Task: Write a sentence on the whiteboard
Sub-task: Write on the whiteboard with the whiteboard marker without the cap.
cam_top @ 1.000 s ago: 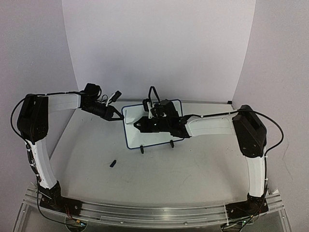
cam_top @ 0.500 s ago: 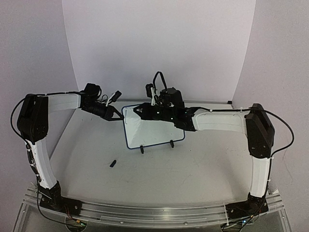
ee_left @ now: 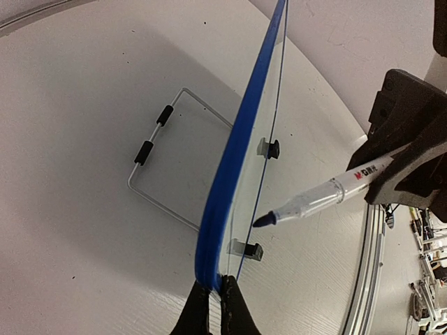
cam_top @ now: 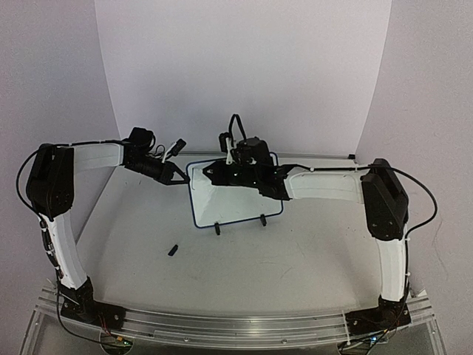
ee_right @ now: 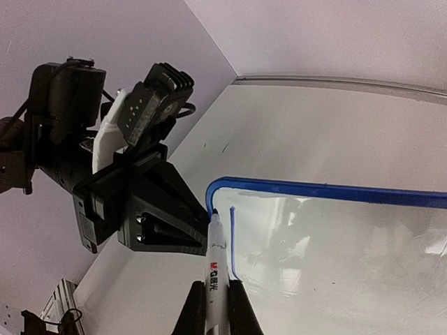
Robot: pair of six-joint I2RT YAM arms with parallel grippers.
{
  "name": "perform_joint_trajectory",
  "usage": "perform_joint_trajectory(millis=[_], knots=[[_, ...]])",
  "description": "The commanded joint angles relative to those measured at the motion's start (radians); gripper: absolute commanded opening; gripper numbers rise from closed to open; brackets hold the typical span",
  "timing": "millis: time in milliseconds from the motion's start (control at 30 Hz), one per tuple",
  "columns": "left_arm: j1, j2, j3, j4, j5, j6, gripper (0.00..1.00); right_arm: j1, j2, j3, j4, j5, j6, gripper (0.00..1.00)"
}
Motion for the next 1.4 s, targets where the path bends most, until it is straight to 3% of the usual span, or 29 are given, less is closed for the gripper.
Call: perform_joint_trajectory(millis=[0,733,1367], knots=[[-0.008,-0.035,0.021,-0.014,-0.033,0.038,0.0,-0.001,0.023,0.054,-0.005,0.036,-0.008,0.0],[-0.009,-0.037,0.022,-0.018,-0.037,0.042,0.0,-0.001,-0.053,-0.067,0.0,0.185,0.009,0.0],[-0.012,-0.04,0.02,-0.019,-0.038,0.042,0.0,0.001,0.015,-0.032,0.003,-0.002,-0.001,0.0]])
